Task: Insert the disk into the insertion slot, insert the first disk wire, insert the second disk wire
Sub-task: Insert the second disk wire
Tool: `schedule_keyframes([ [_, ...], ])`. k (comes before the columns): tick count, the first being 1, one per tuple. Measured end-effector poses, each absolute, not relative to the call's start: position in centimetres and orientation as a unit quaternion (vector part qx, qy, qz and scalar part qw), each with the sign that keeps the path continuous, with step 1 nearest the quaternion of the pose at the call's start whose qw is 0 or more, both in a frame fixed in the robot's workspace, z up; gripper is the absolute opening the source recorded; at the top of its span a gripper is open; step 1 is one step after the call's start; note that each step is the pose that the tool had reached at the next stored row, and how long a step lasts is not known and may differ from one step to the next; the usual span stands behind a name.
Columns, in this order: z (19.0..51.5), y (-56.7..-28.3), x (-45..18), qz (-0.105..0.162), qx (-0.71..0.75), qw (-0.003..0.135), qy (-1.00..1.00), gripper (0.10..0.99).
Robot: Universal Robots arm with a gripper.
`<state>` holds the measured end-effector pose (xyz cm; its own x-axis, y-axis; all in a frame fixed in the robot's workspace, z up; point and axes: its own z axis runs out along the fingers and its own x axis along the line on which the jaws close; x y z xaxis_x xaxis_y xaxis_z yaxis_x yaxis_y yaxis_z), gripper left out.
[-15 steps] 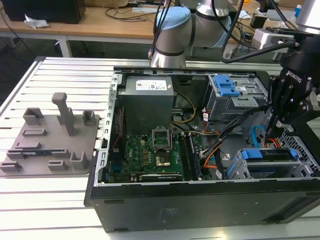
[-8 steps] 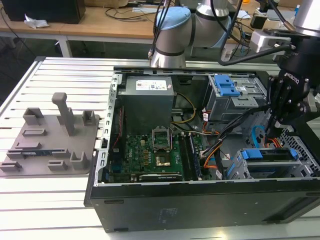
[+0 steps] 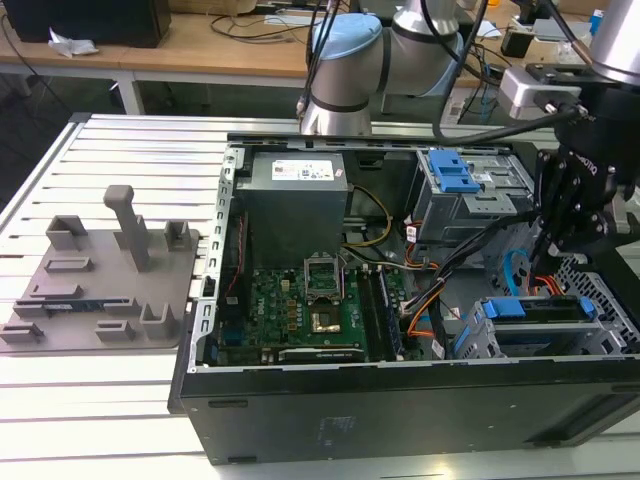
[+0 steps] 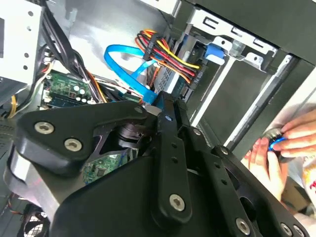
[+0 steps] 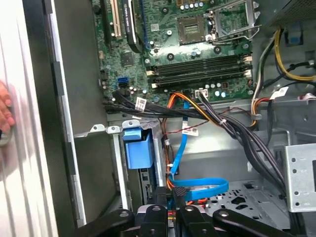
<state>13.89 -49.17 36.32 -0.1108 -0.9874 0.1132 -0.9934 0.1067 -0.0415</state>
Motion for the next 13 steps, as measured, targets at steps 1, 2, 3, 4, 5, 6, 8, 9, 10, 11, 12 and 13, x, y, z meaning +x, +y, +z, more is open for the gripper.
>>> schedule_keyframes([
  [1,36.3,-49.3,13.9,0.050,0.668,0.025,-0.742,0.161],
  [2,36.3,-49.5,13.9,0.045,0.670,0.020,-0.741,0.161],
  [3,36.3,-49.8,13.9,0.043,0.671,0.018,-0.740,0.161],
  [4,36.2,-50.0,13.9,0.042,0.671,0.017,-0.740,0.161],
  [5,36.2,-50.3,13.8,0.040,0.672,0.015,-0.739,0.161],
  [6,36.1,-50.6,13.8,0.037,0.673,0.012,-0.739,0.161],
  [8,36.0,-50.9,13.8,0.032,0.675,0.008,-0.737,0.161],
  [9,36.0,-50.9,13.8,0.031,0.675,0.006,-0.737,0.161],
  [10,36.0,-51.0,13.8,0.028,0.677,0.004,-0.736,0.161],
  [11,36.0,-51.1,13.8,0.026,0.678,0.002,-0.735,0.161],
  [12,35.9,-51.2,13.8,0.025,0.679,0.001,-0.734,0.161],
  [13,35.9,-51.3,13.8,0.024,0.680,0.000,-0.733,0.161],
])
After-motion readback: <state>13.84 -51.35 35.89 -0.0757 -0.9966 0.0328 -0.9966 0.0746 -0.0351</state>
